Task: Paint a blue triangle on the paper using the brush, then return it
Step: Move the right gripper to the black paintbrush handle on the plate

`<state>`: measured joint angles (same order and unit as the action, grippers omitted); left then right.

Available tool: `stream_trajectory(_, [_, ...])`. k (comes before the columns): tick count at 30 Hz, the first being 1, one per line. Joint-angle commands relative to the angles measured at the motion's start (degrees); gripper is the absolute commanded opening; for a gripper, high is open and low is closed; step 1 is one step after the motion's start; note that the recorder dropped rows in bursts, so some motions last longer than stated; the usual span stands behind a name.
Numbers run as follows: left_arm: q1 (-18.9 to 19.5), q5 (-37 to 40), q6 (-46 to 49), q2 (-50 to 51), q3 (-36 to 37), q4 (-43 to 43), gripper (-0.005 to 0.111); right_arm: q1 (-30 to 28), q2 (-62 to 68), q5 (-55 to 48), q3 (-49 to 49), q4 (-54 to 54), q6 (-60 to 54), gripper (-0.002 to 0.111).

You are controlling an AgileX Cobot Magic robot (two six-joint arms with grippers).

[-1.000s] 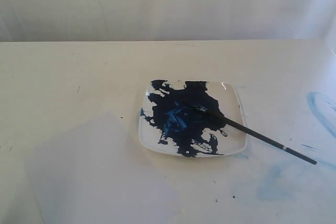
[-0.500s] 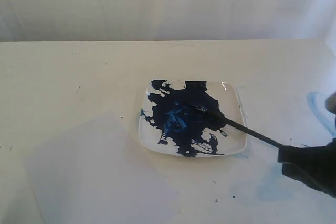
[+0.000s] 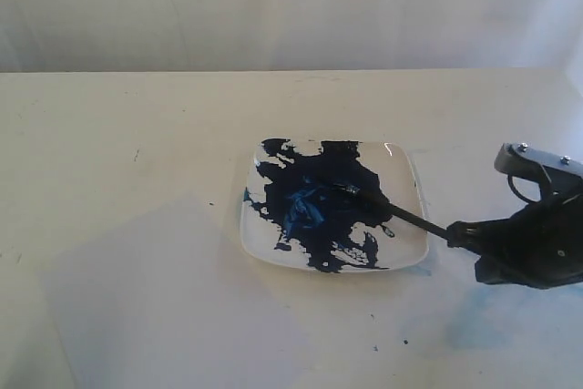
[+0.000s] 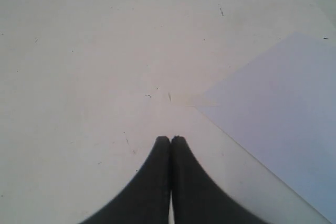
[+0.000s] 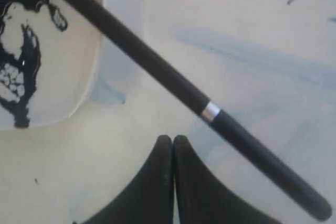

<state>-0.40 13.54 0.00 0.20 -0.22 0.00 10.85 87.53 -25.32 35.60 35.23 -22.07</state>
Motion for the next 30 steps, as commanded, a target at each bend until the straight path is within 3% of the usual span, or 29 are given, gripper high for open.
stream_trajectory(1, [-0.3,-0.1,0.0,-0.2,0.2,-0.4,0.000,0.1,2.6,2.2,2.9,-1.8,1.9,0.000])
stream_trajectory(30, [-0.3,-0.2,0.0,-0.2,0.2,-0.4,0.000,0.0,19.6,8.0,23.7,-5.2,5.8,0.000])
